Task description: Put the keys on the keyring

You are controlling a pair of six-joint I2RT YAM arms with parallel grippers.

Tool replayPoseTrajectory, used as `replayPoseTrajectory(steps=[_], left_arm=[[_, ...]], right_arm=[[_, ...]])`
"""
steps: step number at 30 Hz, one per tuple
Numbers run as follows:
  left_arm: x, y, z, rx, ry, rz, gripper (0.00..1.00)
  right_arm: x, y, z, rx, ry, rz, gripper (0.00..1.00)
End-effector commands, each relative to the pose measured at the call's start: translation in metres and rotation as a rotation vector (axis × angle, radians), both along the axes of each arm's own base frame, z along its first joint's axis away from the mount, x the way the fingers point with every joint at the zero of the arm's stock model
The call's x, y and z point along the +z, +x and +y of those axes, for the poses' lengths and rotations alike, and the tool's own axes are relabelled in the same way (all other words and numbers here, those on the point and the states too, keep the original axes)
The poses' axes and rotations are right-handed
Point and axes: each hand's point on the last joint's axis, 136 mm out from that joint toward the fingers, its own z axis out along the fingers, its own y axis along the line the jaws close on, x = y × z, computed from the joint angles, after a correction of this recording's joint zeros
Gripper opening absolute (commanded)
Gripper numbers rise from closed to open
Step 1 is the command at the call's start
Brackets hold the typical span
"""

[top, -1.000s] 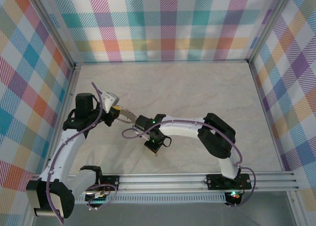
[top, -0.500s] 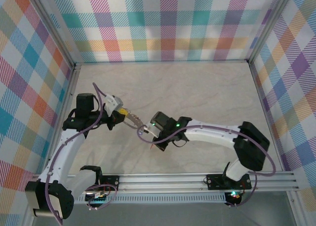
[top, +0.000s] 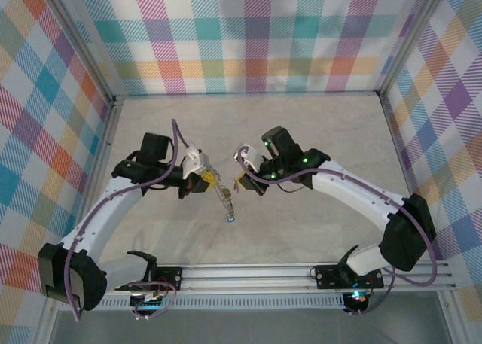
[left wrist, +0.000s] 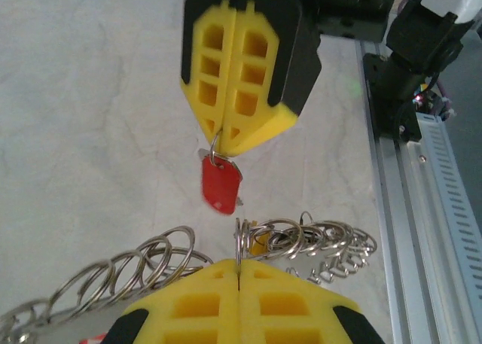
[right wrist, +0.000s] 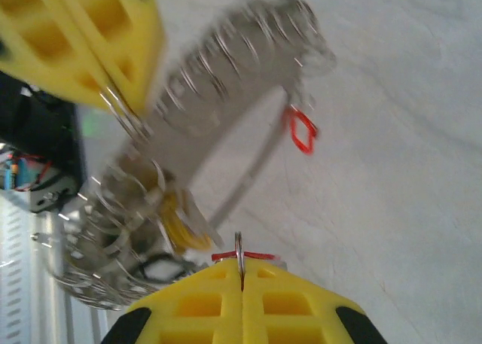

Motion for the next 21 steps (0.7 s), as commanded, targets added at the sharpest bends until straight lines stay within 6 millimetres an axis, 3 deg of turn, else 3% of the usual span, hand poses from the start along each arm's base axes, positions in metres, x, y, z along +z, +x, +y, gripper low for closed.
replayPoseTrajectory(steps=[1,8,21], left_arm=[[0.010,0.011,-0.006,0.008,-0.002,-0.067,0.00],[0.009,0.027,-0.003,0.084,0.019,-0.100,0.00],[0.005,0.030,-0.007,0.078,0.004,-0.077,0.00]], right_arm=[[0.011,-0.012,0.011,0.117,0.053,0.023,0.00],[0.012,-0.009,0.019,0.137,0.059,0.048,0.00],[0.022,0.002,0.033,0.093,0.132,0.073,0.00]])
